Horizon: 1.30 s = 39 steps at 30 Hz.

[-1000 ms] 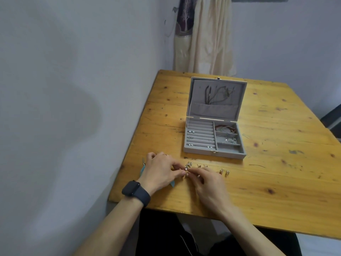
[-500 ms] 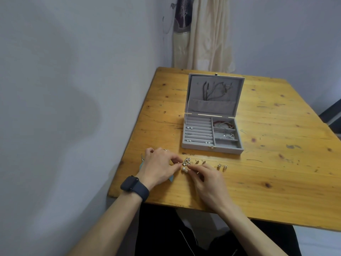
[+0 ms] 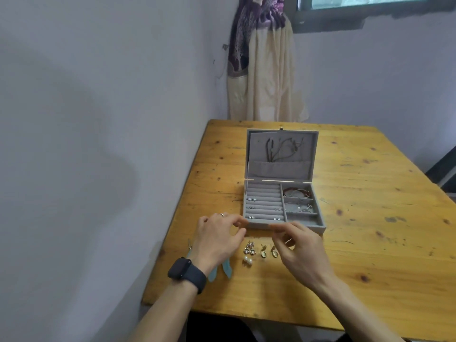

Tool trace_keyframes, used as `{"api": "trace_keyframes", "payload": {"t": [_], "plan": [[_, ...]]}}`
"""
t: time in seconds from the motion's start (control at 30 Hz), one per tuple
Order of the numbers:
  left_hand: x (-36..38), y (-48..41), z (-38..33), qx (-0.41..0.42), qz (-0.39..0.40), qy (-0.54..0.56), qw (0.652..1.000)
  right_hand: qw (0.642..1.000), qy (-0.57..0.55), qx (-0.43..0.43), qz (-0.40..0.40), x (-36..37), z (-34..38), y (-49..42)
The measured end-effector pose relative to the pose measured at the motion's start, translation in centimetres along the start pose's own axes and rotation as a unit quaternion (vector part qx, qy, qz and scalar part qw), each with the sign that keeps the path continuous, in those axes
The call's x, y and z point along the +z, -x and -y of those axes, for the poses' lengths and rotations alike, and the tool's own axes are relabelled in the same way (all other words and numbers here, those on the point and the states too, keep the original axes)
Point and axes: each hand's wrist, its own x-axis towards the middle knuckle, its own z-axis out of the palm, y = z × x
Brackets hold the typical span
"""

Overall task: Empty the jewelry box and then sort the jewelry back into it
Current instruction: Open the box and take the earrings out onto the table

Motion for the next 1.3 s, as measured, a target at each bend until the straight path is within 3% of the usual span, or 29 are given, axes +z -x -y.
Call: {"api": "trace_keyframes", "payload": {"t": [0.2, 0.53, 0.9, 1.13, 1.3], "plan": [[0.4, -4.0, -0.6, -0.022, -0.014, 0.009, 1.000, 0.998, 0.066, 0.021, -0.009, -0.6, -1.2, -6.2], [1.5, -9.6, -0.1, -0.021, 0.016, -0.085, 0.996, 0.981, 0.182, 0.022, 0.066, 3.3, -3.0, -11.3], [1.5, -10.5, -0.8, 0.032, 0.005, -0.153, 0.988, 0.981, 0.183, -0.014, 0.065, 4.4, -3.9, -11.9], [0.7, -11.6, -1.3, -0.025, 0.043, -0.065, 0.997, 0.987, 0.117, 0.034, 0.105, 3.8, -3.9, -12.6], [-0.4, -11.1, -1.1, -0.037, 0.081, 0.038, 0.995, 0.995, 0.086, 0.013, 0.050, 1.7, -3.9, -11.0]]}}
